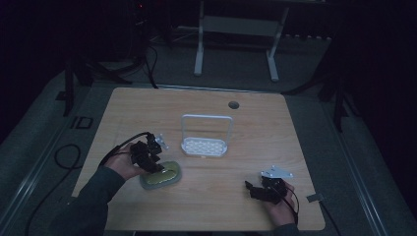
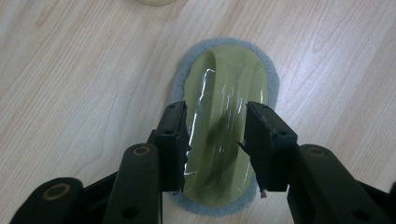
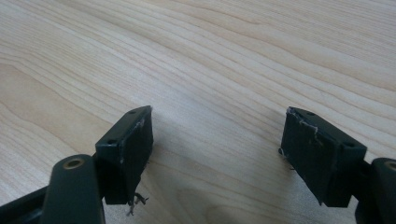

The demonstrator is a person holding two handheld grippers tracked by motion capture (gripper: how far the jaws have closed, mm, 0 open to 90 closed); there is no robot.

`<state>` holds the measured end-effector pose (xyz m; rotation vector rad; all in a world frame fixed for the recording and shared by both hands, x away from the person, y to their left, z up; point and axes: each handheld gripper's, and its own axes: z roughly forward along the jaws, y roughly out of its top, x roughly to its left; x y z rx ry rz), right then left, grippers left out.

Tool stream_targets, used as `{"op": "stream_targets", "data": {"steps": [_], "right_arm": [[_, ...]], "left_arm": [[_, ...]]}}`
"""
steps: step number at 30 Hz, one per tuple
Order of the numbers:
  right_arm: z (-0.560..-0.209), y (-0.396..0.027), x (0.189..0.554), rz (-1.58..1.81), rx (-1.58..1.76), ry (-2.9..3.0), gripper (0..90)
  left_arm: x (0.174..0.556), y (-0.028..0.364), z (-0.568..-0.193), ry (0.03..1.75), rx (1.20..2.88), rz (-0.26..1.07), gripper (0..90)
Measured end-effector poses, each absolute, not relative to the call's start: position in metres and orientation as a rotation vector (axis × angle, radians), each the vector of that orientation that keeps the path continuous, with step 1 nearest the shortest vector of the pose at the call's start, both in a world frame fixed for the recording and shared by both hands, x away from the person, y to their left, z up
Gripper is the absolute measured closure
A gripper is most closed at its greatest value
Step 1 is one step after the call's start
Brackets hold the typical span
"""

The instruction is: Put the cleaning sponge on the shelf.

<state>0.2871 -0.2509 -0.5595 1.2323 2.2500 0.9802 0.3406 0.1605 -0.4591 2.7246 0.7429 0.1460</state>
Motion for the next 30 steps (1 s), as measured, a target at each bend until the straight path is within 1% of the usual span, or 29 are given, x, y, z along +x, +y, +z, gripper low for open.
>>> {"op": "stream_targets", "data": {"steps": [14, 25, 30], "right_arm": [[-0.56, -0.251, 0.287, 0.98, 1.232, 2.25, 24.7], [-0.56, -0.251, 0.287, 0.98, 1.232, 2.25, 24.7], [-0.56, -0.251, 0.287, 0.98, 1.232, 2.25, 24.6]], "left_arm": [[0.345, 0.152, -0.458, 0.722, 2.795, 0.124, 57.7], [0.347, 0.145, -0.463, 0.71, 2.843, 0.085, 57.7], [0.35, 0.141, -0.464, 0.698, 2.868, 0.073, 59.3]]}}
